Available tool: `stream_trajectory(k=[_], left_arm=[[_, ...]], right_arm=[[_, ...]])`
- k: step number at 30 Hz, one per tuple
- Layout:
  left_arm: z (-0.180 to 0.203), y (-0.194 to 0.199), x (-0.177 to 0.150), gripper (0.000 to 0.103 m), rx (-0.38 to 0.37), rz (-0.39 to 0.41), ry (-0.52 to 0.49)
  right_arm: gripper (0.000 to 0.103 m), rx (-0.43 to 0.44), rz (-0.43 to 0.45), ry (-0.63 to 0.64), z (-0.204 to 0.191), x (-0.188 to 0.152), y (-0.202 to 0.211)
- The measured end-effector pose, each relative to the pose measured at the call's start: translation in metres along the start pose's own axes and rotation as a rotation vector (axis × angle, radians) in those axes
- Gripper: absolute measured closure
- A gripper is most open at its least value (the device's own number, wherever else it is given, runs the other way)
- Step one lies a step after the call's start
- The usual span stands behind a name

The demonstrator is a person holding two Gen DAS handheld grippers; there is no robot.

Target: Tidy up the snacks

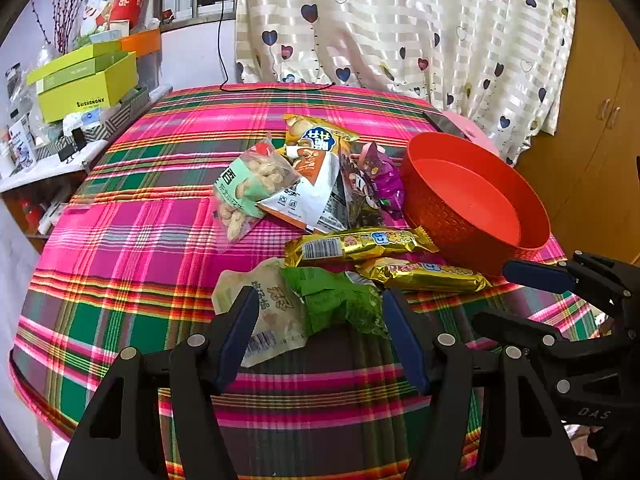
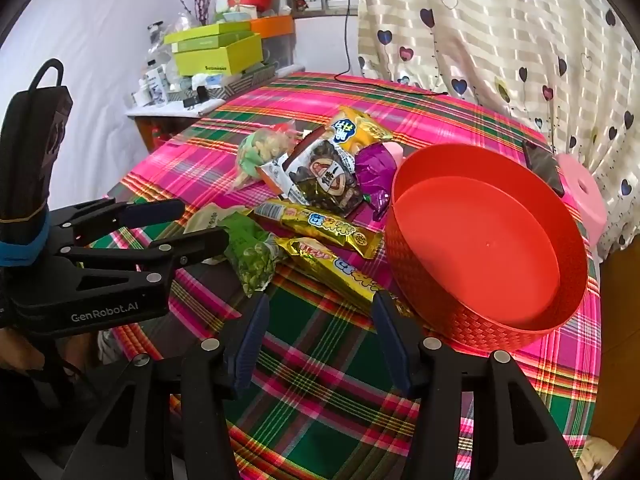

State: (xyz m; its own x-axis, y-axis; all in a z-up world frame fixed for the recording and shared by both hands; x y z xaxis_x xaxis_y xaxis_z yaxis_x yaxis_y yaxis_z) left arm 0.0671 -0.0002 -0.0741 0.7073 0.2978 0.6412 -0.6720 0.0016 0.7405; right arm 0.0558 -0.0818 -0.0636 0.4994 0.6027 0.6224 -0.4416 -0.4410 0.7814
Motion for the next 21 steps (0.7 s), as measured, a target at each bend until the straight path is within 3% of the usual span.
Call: stream_trajectory(k=[21], left_arm=[[-0.0016, -0.0038, -0.0051, 0.038, 0.018, -0.028, -0.004]], right_arm=[[0.050, 0.002, 0.004, -0.003, 0.0002, -0.0008, 0.0000]])
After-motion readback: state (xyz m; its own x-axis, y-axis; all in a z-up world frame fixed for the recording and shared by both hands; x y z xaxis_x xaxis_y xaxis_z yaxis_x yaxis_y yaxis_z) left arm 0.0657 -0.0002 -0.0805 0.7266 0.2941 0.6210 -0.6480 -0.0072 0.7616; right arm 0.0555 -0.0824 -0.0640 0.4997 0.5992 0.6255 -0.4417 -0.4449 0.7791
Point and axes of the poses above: each gripper's, at about its wrist camera, not at the fingertips, and y roughly against the way its jaws point, z to its right, x to its top, the point moved 10 cm from there along -y, roughly the way its jaws point, and after that the axes turned 8 degrees about y, right-handed, at the moved point
